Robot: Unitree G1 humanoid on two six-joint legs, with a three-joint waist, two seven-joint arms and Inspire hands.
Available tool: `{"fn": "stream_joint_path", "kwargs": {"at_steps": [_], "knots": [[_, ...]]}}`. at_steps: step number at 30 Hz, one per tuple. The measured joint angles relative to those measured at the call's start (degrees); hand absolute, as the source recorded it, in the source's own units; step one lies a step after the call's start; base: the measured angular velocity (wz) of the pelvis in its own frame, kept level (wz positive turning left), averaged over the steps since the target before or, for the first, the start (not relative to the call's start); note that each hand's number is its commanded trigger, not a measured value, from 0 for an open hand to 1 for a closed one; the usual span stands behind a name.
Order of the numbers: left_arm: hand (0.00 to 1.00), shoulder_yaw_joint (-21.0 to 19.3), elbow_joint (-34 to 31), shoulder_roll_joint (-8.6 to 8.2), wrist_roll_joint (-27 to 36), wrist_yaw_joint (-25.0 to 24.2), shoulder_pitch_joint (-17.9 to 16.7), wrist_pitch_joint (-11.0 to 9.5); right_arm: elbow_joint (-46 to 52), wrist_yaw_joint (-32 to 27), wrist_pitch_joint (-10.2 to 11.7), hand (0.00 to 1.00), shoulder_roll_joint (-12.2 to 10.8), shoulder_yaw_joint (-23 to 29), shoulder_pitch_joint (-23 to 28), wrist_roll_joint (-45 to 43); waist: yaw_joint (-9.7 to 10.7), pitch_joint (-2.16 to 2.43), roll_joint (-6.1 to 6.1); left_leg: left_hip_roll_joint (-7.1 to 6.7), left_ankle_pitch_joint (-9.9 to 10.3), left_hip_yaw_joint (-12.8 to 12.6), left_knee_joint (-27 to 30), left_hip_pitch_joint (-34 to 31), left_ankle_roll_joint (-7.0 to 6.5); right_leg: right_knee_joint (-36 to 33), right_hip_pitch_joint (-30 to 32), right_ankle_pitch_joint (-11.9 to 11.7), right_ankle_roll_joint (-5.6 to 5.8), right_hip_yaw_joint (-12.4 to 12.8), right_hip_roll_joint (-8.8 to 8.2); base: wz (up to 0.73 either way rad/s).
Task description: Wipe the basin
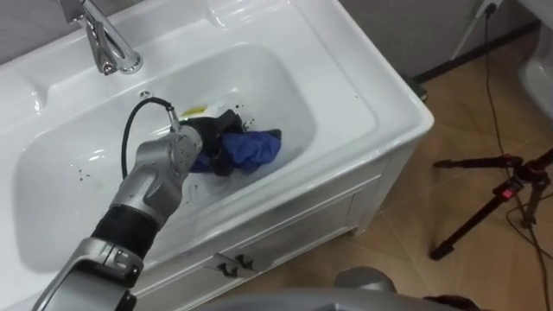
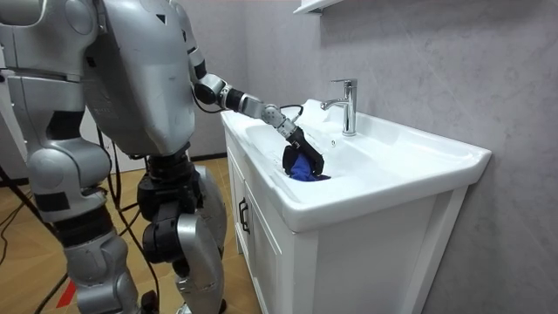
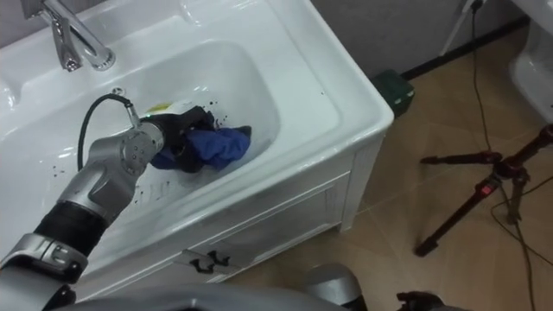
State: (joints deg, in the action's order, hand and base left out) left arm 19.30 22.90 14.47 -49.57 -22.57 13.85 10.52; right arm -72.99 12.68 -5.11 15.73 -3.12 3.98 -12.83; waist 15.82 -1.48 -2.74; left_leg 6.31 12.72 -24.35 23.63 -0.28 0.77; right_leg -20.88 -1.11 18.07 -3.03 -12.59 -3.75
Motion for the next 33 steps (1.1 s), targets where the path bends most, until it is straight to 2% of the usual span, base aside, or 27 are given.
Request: {"fn": "stream_joint_path", "kwargs": {"at_steps": [7,11,14,17,21,24,26,30,33], "knots": [[1.00,0.0,2.1,-0.30,-0.4,2.2,1.1,0.0,0.1,0.0,0.0,0.00,0.0,0.6,0.5,-0.1,1.0,-0.06,0.12,0.14,0.0,-0.5,0.1,0.1,0.01,-0.1,0.0,0.0,-0.07,0.1,0.04,0.00],[1.00,0.0,2.8,-0.24,-4.4,3.3,1.4,-0.1,0.6,0.0,0.0,0.00,0.0,0.6,0.4,0.0,1.0,-0.21,0.38,0.43,0.0,-1.5,0.0,1.0,0.01,-0.2,0.1,-0.1,-0.25,1.8,0.40,-0.27],[1.00,-0.4,4.2,0.00,-7.7,4.6,2.0,-1.1,0.4,0.3,-0.1,0.00,0.0,0.8,0.6,-1.8,1.1,-0.31,0.77,0.71,0.0,-2.2,0.0,1.1,0.03,-0.7,0.7,-0.2,-0.41,3.1,0.79,-0.18],[1.00,-1.1,4.4,0.02,-10.2,5.3,1.9,-1.1,0.3,0.6,-0.7,0.00,-0.1,1.0,0.8,-3.3,1.1,-0.30,1.14,1.09,0.2,-3.3,-0.2,1.0,0.31,-1.1,1.4,-0.2,-0.63,3.4,1.08,-0.08],[1.00,-1.1,5.7,-0.22,-10.8,7.4,1.0,-1.2,0.3,0.4,-1.2,0.00,-0.1,1.1,0.9,-3.5,0.3,-0.08,1.48,1.07,0.3,-3.9,-0.3,1.9,0.45,-0.9,1.1,-0.4,-0.96,4.8,1.65,-0.14],[1.00,-1.1,6.6,-0.35,-10.9,8.3,0.5,-1.3,0.3,0.4,-1.2,0.00,-0.2,2.2,0.9,-3.7,0.4,0.35,1.29,1.34,0.6,-3.9,-0.2,2.1,0.92,-0.7,0.7,-0.5,-1.06,4.7,1.94,-0.05],[1.00,-1.1,6.7,-0.30,-10.8,8.5,0.0,-1.2,0.7,0.4,-1.2,0.00,-0.1,2.7,1.2,-3.7,0.3,0.43,1.18,1.43,0.6,-3.8,-0.2,2.4,0.92,-0.9,0.5,-0.5,-1.09,4.6,1.95,0.00],[1.00,-0.8,6.6,-0.28,-10.7,8.5,-1.8,-1.0,1.9,-0.4,-1.2,0.00,0.1,2.8,1.7,-3.3,1.1,1.19,-0.02,1.89,0.6,-3.6,0.1,2.5,0.94,-0.6,0.0,-0.5,-1.10,4.2,1.96,0.05],[1.00,-0.2,6.4,-0.18,-10.8,8.4,-2.6,-0.9,2.0,-1.0,-0.8,0.00,0.1,3.4,1.4,-3.5,1.2,1.18,-0.81,1.82,0.6,-3.0,0.1,2.8,0.94,-0.6,-0.5,-0.5,-1.13,3.8,1.96,0.05]]}}
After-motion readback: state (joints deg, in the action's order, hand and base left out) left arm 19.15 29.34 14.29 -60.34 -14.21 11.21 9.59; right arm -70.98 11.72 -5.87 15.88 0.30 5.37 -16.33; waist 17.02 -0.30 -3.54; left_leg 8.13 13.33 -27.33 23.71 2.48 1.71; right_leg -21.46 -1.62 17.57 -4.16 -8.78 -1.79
